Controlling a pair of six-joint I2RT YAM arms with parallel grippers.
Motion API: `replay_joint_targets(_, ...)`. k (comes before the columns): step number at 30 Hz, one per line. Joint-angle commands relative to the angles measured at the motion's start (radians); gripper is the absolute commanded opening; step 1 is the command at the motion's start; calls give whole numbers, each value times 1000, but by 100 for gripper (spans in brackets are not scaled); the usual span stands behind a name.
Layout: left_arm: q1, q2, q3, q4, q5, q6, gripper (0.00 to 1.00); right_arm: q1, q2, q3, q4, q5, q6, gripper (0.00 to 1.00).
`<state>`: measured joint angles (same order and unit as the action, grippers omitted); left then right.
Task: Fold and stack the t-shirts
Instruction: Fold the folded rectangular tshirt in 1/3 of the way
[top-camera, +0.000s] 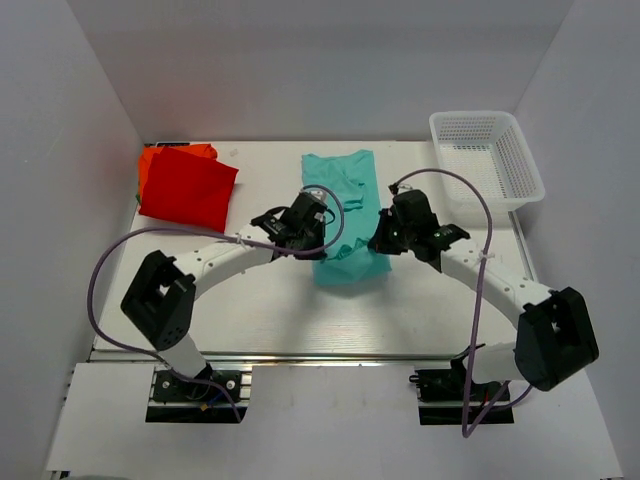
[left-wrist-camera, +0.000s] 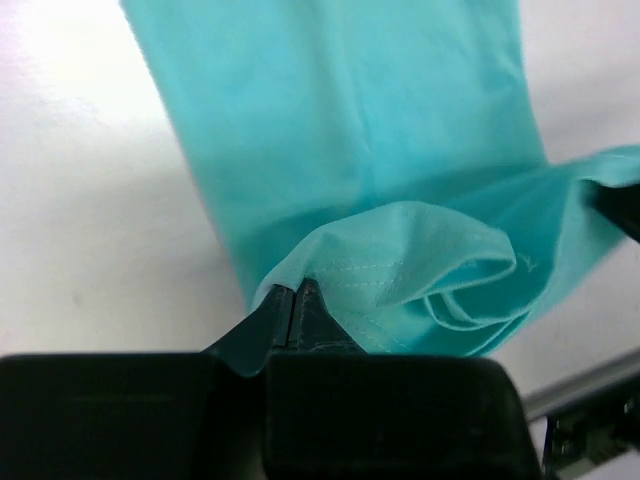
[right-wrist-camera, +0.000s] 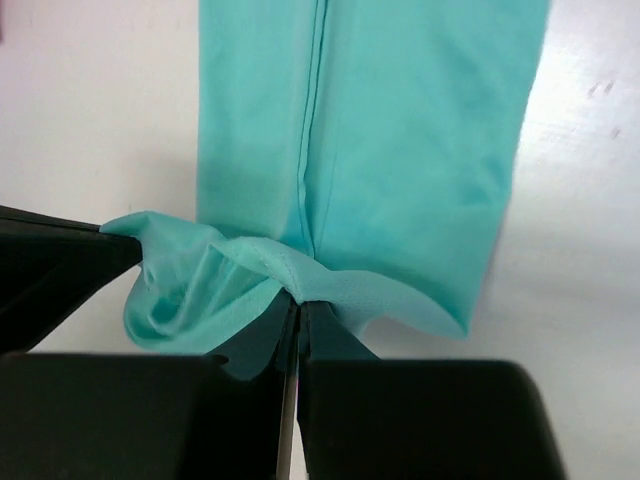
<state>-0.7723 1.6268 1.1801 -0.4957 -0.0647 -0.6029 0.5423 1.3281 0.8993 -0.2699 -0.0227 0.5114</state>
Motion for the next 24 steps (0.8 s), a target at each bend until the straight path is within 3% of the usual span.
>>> replay_joint_targets(1,67,39,76,-41,-11,-6,0,-24,72,93,3,89,-27,0)
replay_joint_targets(24,275,352,469,-46,74,112,0,-173,483,506,37,-86,-182,0)
